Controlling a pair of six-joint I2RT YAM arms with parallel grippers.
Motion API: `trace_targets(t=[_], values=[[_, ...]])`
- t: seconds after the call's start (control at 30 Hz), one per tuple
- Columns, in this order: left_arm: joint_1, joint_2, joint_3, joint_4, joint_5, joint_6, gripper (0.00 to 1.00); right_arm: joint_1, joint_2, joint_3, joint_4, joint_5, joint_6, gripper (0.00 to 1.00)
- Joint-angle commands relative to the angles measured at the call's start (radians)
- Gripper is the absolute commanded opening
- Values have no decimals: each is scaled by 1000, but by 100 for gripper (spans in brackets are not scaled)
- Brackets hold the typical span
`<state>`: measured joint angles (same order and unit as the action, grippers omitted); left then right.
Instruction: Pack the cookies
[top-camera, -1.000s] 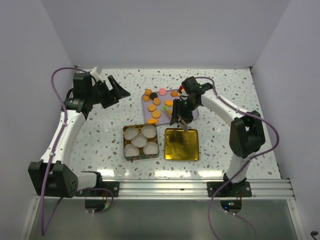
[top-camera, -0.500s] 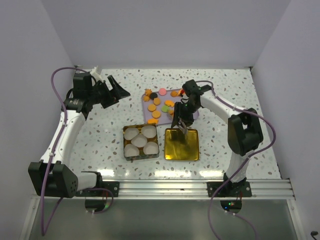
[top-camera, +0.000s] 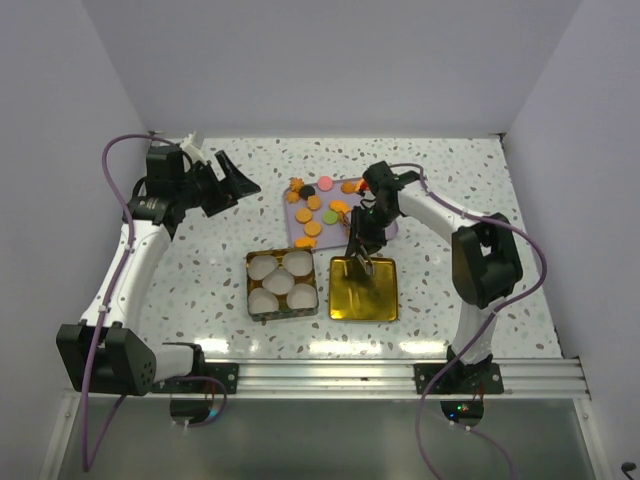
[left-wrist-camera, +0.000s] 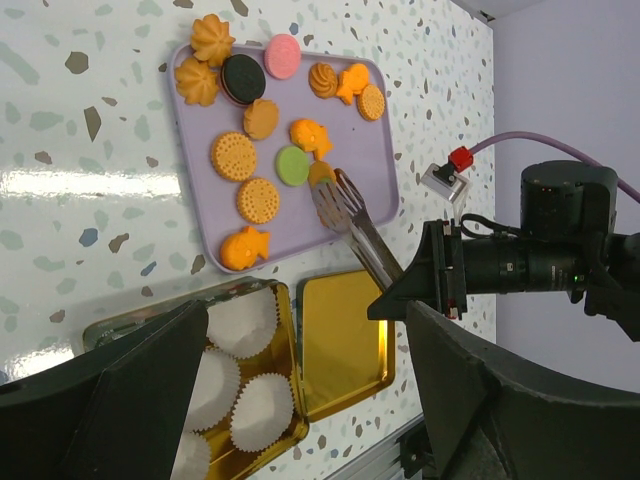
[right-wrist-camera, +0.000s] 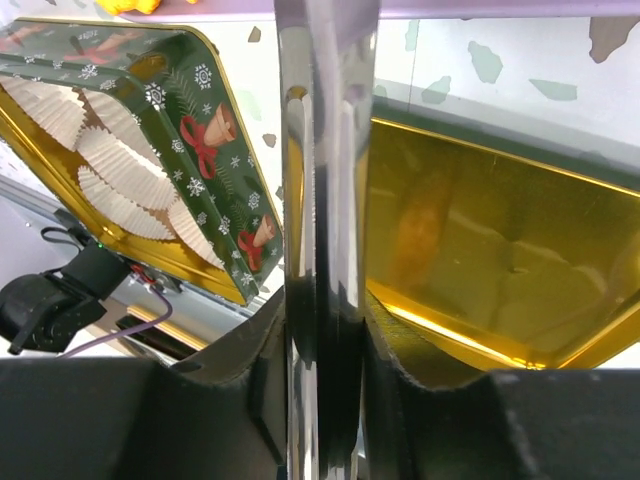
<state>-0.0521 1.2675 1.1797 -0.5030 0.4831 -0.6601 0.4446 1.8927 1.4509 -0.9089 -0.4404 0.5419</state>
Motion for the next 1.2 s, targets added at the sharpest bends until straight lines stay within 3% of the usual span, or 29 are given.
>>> trace_targets(t=[0.0, 0.33, 0.6, 0.87, 1.17], values=[[5, -14, -5, 15, 12, 28, 86, -1, 2, 32, -4, -14, 1, 30], [5, -23, -5, 7, 2, 30, 85, 0, -35, 75, -50, 6, -20, 22], [5, -30, -9, 8, 0, 22, 85, -1, -64, 69, -61, -3, -26, 9], [5, -39, 8, -11, -34, 34, 85, 6, -115, 108, -91, -116, -46, 6], [5, -31, -5, -14, -51, 25, 85, 203, -194, 109, -179, -264, -60, 6]])
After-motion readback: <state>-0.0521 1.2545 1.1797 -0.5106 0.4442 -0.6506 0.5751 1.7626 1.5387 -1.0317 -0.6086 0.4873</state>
